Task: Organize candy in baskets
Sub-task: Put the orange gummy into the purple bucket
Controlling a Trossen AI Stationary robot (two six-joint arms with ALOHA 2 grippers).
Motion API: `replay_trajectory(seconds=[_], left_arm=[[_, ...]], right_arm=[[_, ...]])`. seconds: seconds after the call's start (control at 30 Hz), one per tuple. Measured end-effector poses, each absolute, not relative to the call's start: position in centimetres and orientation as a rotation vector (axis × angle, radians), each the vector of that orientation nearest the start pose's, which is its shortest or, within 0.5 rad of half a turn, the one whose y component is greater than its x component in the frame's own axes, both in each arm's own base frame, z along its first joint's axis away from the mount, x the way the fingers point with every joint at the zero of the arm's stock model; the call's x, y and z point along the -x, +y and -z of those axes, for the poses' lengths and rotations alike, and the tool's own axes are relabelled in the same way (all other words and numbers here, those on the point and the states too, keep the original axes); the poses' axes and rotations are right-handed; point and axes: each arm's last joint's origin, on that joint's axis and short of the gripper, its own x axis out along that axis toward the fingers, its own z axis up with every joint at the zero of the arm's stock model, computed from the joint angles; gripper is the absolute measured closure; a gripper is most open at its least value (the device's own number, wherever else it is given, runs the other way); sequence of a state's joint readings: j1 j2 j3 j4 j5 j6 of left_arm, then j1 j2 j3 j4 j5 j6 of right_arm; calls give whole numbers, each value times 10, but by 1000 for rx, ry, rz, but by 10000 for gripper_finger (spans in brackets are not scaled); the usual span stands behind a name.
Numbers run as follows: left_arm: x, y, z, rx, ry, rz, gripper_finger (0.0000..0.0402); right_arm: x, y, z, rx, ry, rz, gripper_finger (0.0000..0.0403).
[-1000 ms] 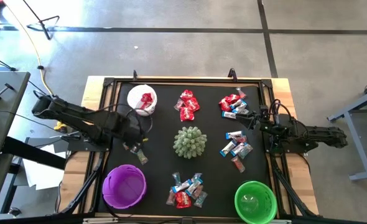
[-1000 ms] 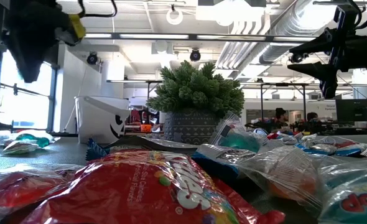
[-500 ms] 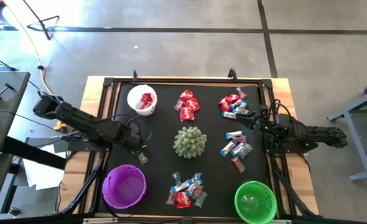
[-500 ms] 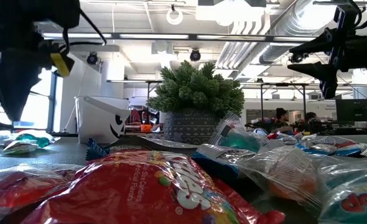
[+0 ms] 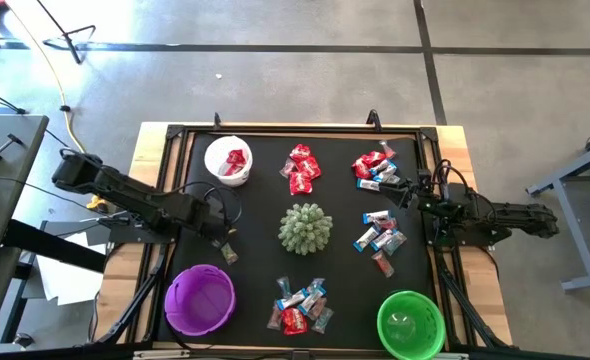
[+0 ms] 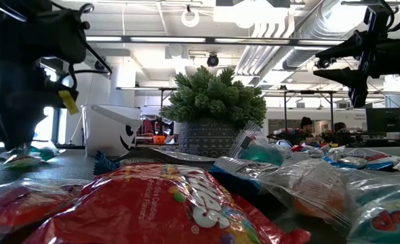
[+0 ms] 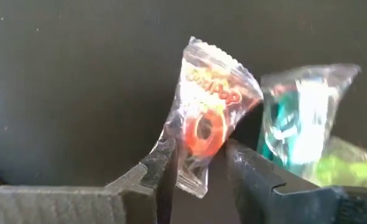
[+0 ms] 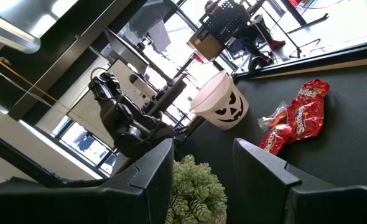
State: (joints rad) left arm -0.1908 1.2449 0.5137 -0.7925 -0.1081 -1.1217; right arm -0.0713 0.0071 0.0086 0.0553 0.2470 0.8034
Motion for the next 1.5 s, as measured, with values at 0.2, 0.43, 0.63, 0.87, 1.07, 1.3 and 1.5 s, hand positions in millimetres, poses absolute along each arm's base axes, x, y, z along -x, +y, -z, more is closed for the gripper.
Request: replay_trajectory(seconds=[0.2,0.43,0.63,0.87,1.07,1.3,1.5], left_arm=[[-157,-24,-131,646,1343,-732,256],[-158,-23,-130,611,1336,-718,294],[-158,-23,-130,608,1323,-723,356],[-162,-24,-135,611,1314,-715,395],[-169,-24,-154,546,1344,-712,393],[-179,-29,-199,532,1366,-699,396],[-183,-40,-255,586,1340,-642,396]], right_arm=[[-96,-14,-171,-801,-181,278,240],[-96,-14,-171,-801,-181,278,240],[-96,-14,-171,-801,-181,278,240],[-96,-14,-171,-801,-182,278,240],[-96,-14,-171,-801,-181,279,240],[-96,-14,-171,-801,-181,278,240],[-96,-14,-171,-801,-181,278,240]])
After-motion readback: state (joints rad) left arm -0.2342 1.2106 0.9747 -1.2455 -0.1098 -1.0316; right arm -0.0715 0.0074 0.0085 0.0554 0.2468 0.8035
